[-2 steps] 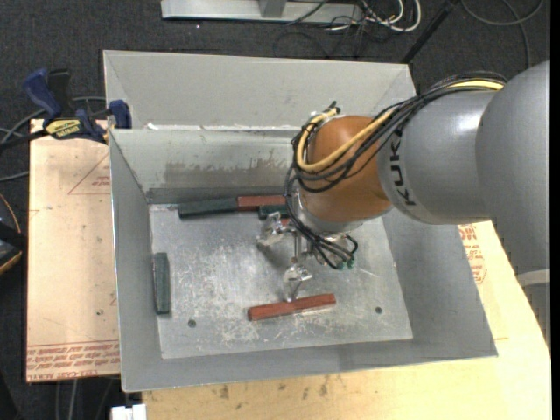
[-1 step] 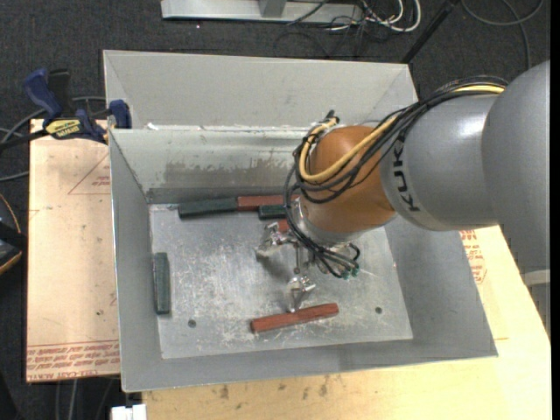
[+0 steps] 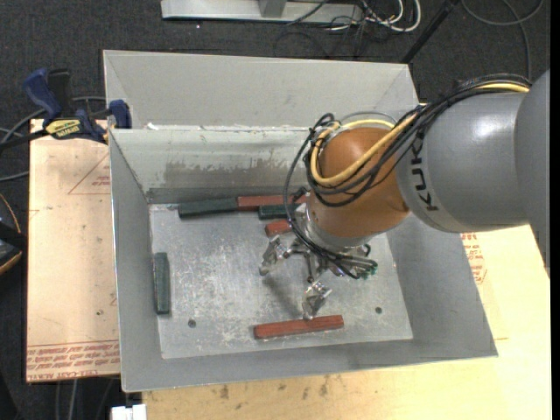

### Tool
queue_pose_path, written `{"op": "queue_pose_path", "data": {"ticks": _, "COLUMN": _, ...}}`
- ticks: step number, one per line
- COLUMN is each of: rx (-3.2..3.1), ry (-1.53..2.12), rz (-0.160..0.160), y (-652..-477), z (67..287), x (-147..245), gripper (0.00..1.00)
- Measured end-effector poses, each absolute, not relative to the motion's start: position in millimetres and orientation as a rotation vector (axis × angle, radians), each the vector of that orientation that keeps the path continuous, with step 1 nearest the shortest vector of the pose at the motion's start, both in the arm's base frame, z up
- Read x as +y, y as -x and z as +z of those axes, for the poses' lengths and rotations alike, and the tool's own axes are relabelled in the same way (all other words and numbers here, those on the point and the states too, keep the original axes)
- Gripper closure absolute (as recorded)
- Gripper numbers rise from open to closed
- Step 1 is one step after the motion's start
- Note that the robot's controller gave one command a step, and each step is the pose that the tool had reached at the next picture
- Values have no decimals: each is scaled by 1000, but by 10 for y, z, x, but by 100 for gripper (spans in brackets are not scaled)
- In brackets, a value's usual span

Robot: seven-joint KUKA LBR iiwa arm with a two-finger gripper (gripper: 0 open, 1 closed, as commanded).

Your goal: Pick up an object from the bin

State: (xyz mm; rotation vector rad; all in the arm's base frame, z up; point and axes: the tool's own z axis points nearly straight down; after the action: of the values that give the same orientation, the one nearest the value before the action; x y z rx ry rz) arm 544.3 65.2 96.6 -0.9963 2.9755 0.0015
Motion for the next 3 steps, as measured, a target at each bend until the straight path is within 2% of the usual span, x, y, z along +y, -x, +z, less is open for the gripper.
{"op": "queue_pose_path", "data": {"ticks": 1, "rx": 2990, "ry": 947, "rz": -2, "y": -5147, "z": 919, "x": 768, "gripper": 0}}
{"op": "queue_pose_path", "data": {"ticks": 2, "rx": 2887, "ry": 1205, "rz": 1, "y": -4826, "z": 807, "x": 576, "gripper": 100}}
{"op": "queue_pose_path", "data": {"ticks": 3, "rx": 2887, "ry": 1205, "rz": 2, "y": -4827, "z": 807, "x": 576, "gripper": 100}}
